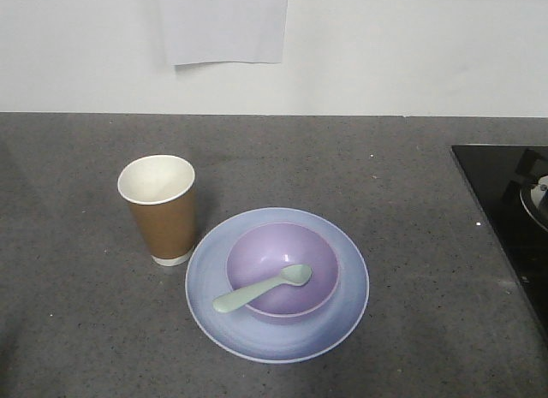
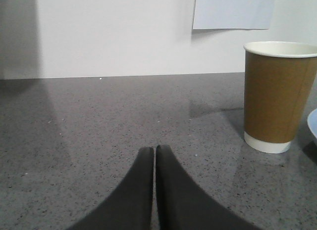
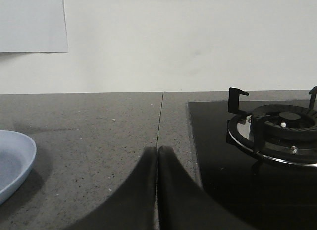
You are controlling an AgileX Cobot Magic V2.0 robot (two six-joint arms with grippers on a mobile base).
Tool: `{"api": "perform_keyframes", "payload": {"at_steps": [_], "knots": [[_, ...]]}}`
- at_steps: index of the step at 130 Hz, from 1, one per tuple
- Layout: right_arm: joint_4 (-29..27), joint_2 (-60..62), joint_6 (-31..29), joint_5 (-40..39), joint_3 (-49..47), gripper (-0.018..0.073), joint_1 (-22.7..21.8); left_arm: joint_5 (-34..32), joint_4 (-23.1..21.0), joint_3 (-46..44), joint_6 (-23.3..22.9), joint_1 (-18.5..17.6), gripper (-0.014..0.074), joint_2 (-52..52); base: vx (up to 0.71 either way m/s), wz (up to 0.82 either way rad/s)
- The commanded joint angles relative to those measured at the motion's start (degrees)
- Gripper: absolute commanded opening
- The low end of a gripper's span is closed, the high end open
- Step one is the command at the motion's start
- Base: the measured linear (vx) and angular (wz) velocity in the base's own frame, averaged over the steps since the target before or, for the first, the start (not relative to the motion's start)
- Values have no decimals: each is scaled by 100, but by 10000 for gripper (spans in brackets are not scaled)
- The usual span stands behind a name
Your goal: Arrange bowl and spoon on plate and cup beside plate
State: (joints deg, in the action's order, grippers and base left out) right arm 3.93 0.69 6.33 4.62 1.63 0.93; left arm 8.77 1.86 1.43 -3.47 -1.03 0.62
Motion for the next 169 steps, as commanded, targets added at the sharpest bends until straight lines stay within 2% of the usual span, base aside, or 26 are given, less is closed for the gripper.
{"api": "perform_keyframes", "payload": {"at_steps": [1,169], "knots": [[50,24,7,-462,43,-4,-35,-418,-14,60,-14,-54,-8,89,0,0],[50,24,7,-462,43,-4,-35,-418,-14,60,-14,-54,-8,89,0,0]]}}
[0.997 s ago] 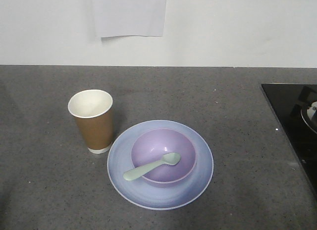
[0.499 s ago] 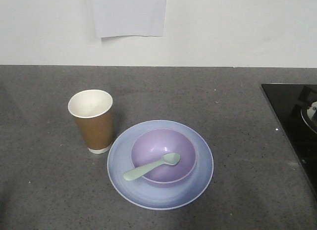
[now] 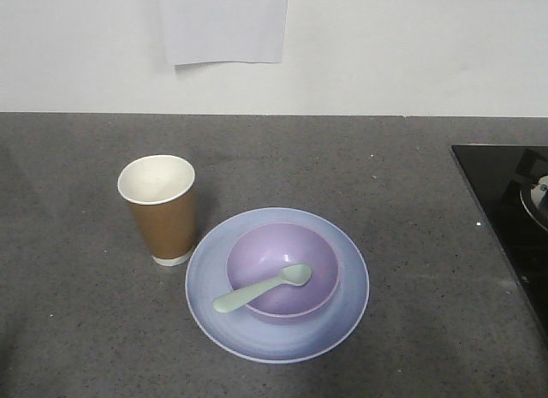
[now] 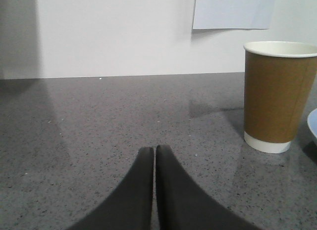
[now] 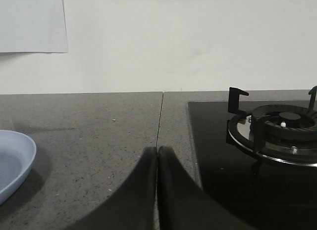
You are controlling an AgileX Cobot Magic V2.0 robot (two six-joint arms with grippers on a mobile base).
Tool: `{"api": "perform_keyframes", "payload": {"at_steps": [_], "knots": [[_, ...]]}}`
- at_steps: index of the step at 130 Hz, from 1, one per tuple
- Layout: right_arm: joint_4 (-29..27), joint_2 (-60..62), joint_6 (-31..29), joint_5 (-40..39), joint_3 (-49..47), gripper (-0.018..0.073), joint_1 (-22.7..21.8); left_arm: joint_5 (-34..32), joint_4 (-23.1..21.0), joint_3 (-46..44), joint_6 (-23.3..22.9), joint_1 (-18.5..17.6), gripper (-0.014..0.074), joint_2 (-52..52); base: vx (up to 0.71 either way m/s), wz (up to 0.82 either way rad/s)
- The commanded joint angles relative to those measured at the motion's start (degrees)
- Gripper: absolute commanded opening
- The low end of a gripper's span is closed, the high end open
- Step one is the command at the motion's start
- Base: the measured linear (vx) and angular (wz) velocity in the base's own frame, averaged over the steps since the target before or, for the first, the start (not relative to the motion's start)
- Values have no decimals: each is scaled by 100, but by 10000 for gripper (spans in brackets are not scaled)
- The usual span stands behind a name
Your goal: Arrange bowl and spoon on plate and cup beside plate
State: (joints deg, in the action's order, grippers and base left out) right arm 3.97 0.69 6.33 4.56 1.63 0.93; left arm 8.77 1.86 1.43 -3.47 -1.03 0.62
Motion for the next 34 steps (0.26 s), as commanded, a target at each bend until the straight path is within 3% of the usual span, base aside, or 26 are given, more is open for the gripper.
{"api": "perform_keyframes", "payload": {"at_steps": [1,34], "knots": [[47,24,7,-456,43,-4,-35,-418,-14,60,-14,-54,-8,89,0,0],[47,24,7,-456,43,-4,-35,-418,-14,60,-14,-54,-8,89,0,0]]}}
